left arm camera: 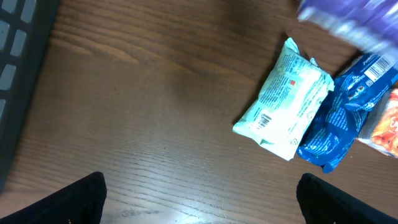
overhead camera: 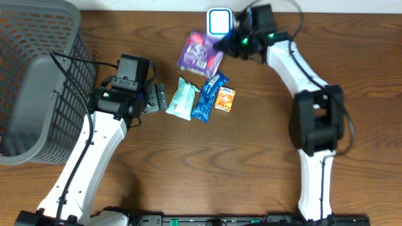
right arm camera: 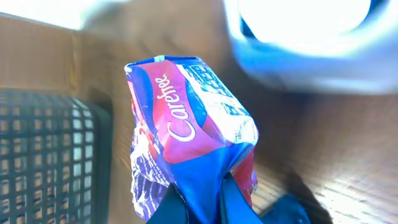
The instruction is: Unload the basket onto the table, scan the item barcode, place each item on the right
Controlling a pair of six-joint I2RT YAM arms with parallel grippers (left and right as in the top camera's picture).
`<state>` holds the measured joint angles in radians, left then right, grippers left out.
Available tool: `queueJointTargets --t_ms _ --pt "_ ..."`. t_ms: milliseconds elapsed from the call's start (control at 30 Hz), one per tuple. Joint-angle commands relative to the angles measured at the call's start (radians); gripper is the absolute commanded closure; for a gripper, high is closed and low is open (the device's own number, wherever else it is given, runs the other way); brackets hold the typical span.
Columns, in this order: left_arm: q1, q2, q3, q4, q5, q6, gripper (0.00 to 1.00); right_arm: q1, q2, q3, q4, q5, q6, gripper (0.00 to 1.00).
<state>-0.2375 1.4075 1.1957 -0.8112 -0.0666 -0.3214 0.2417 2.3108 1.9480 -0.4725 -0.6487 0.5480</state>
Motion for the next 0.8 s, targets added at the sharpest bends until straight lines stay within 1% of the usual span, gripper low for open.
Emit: queueJointTargets --t_ms 0,100,167,267,367,400,567,633,767 --pt "0.003 0.005 0.008 -0.003 -0.013 -0.013 0.02 0.011 -0.172 0.016 0.003 0.150 -0.153 0.99" --pt "0.003 0.005 0.008 -0.003 -0.013 -0.013 0.02 0.018 -0.230 0.016 -0.009 0.272 -0.266 0.99" --pt "0.003 0.005 0.008 -0.003 -0.013 -0.013 0.02 0.037 -0.259 0.016 -0.023 0.430 -0.367 0.99" --pt "0.003 0.005 0.008 -0.003 -0.013 -0.013 0.02 0.092 -0.275 0.016 -0.027 0.738 -0.534 0.99" --pt "0.003 0.005 0.008 -0.003 -0.013 -0.013 0.02 0.164 -0.264 0.015 0.007 1.022 -0.717 0.99" --pt "0.003 0.005 0.008 -0.003 -0.013 -0.013 0.02 0.181 -0.261 0.015 0.021 1.078 -0.756 0.99" --pt "0.003 0.005 0.008 -0.003 -0.013 -0.013 0.02 0.278 -0.184 0.015 0.206 1.369 -1.033 0.99" --pt "0.003 0.005 0.008 -0.003 -0.013 -0.013 0.02 0.314 -0.082 0.015 0.392 1.541 -1.229 0.99" --pt "0.003 0.005 0.008 -0.003 -0.013 -0.013 0.02 0.336 0.034 0.015 0.649 1.700 -1.452 0.99"
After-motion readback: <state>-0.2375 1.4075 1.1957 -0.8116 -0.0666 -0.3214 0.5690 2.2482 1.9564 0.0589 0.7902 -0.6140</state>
